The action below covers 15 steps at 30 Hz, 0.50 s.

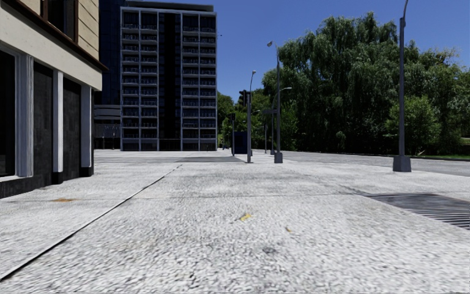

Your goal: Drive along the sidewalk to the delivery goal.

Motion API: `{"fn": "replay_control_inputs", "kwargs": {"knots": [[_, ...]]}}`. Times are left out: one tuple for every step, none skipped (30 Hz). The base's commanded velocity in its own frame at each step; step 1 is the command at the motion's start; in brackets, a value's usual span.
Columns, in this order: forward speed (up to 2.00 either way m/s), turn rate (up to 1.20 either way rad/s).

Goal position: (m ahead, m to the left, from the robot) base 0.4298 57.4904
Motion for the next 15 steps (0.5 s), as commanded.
{"fn": "replay_control_inputs", "kwargs": {"knots": [[1.48,0.0],[1.48,0.0],[1.48,0.0],[1.48,0.0],[1.48,0.0],[1.48,0.0],[1.48,0.0],[1.48,0.0],[1.48,0.0],[1.48,0.0],[1.48,0.0],[1.48,0.0],[1.48,0.0],[1.48,0.0],[1.48,0.0]]}}
